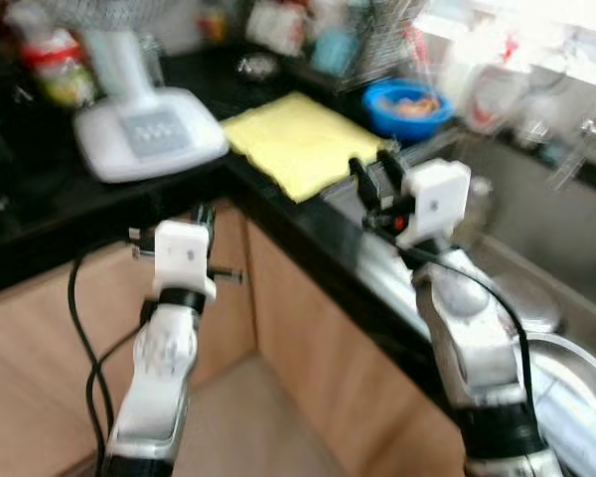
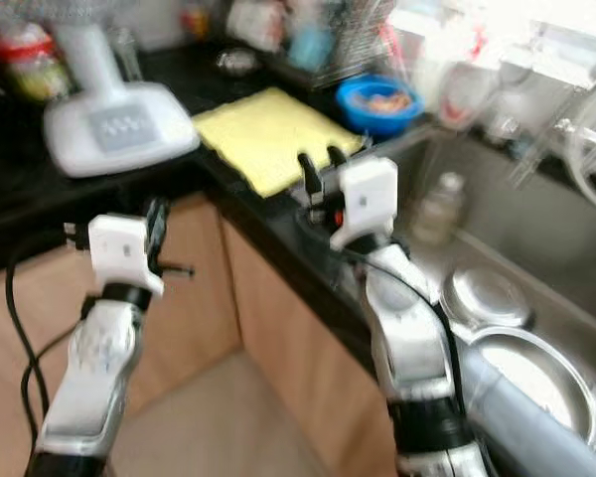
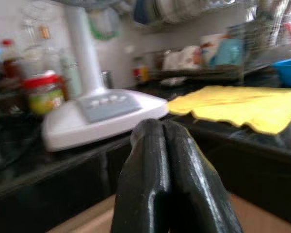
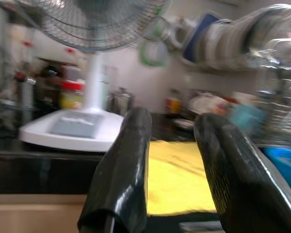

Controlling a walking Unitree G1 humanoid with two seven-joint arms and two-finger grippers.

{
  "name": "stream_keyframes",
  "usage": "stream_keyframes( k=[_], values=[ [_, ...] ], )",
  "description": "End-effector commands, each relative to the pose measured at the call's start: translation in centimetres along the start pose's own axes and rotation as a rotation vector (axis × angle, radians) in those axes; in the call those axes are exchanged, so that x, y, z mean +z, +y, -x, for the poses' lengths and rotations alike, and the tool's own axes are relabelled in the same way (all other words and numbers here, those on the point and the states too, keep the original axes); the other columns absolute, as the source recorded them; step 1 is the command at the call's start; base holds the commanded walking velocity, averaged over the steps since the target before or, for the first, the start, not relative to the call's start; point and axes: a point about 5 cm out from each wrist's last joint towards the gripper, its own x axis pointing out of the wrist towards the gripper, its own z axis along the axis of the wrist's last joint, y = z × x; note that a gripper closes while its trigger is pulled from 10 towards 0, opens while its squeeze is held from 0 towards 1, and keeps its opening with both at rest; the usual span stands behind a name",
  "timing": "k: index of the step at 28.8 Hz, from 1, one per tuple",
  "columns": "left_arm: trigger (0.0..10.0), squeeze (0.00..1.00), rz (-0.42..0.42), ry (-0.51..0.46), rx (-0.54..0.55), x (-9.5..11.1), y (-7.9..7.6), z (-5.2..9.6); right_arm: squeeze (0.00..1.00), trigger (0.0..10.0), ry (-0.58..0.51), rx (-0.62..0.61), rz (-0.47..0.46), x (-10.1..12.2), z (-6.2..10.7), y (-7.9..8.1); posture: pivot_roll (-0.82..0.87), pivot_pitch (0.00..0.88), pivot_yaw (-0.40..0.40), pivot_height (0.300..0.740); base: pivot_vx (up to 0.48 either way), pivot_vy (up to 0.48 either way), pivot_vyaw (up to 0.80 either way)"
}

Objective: Kitchen organization

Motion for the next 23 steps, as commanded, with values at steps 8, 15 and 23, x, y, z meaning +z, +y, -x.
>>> stream_keyframes(
  k=[8, 15, 23],
  values=[
    [10.0, 0.00, 0.007, -0.013, -0.004, 0.30, -0.13, -0.16, 0.00, 10.0, -0.011, -0.003, 0.000, 0.31, -0.34, -0.28, -0.13, 0.017, -0.038, 0.731, 0.000, 0.000, 0.80],
    [10.0, 0.00, 0.009, -0.019, 0.000, 0.38, -0.20, -0.22, 0.00, 10.0, -0.011, 0.003, 0.001, 0.33, -0.43, -0.28, -0.13, 0.021, -0.042, 0.731, 0.000, 0.000, 0.80],
    [10.0, 0.00, -0.010, -0.019, -0.002, 0.41, -0.22, -0.17, 0.00, 10.0, -0.007, 0.006, 0.004, 0.29, -0.47, -0.28, -0.13, 0.024, -0.043, 0.731, 0.000, 0.062, 0.80]
  ],
)
